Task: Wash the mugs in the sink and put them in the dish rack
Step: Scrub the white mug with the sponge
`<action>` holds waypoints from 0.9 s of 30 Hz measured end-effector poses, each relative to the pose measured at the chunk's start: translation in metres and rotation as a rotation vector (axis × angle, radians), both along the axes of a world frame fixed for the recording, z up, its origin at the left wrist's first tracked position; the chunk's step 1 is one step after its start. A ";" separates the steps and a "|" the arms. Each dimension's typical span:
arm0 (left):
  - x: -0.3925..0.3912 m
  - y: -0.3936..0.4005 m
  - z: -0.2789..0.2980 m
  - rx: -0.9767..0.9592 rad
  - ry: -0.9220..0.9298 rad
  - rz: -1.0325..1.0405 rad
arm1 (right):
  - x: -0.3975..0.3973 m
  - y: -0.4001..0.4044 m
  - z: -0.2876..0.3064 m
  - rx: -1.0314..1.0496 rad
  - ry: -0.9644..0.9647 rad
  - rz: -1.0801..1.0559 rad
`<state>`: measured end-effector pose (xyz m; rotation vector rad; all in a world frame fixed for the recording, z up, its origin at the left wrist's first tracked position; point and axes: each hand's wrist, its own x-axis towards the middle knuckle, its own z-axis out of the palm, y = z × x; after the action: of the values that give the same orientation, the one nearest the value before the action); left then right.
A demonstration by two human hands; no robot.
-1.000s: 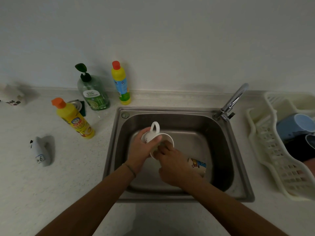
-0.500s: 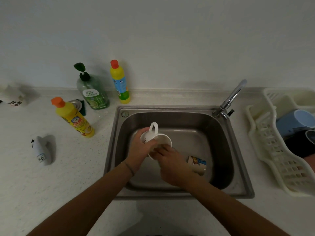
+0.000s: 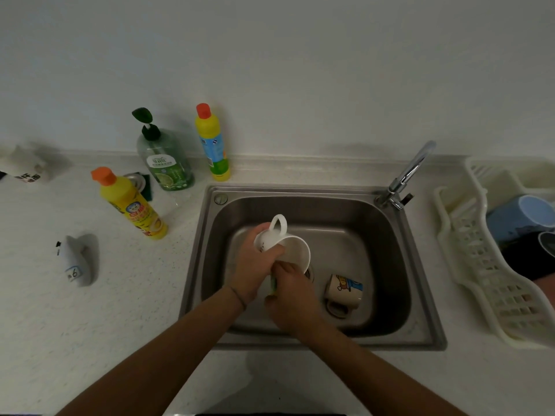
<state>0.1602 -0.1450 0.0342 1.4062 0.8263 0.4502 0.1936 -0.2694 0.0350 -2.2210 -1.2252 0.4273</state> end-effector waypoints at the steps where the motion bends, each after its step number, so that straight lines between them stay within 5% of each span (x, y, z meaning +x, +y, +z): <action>1: -0.001 0.004 0.001 0.010 0.002 -0.021 | 0.008 -0.006 -0.002 -0.020 -0.087 0.084; 3: -0.004 0.010 -0.001 0.064 0.015 -0.045 | 0.025 -0.013 -0.002 -0.076 -0.279 0.198; 6: -0.004 0.003 -0.003 -0.024 0.039 0.003 | 0.001 0.007 0.008 -0.051 0.020 -0.040; 8: -0.006 0.005 -0.005 -0.042 0.054 0.019 | -0.009 0.014 0.012 -0.063 0.108 -0.019; 12: -0.017 0.019 -0.006 -0.077 0.102 -0.075 | 0.027 -0.009 -0.005 -0.218 -0.353 0.328; 17: -0.010 0.001 -0.001 -0.195 0.089 0.037 | -0.015 0.018 0.010 -0.167 0.021 -0.022; 21: -0.016 0.027 0.011 -0.231 0.215 -0.145 | 0.022 0.001 0.005 -0.314 -0.416 0.354; 24: -0.013 0.034 0.018 -0.236 0.183 -0.205 | 0.023 0.005 0.013 -0.296 -0.417 0.397; 27: -0.010 0.023 0.016 -0.362 0.042 -0.082 | 0.017 0.019 0.029 -0.088 -0.347 0.215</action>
<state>0.1503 -0.1218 0.0497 1.1109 0.8341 0.1952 0.2104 -0.2499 0.0645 -2.3127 -1.6643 0.1822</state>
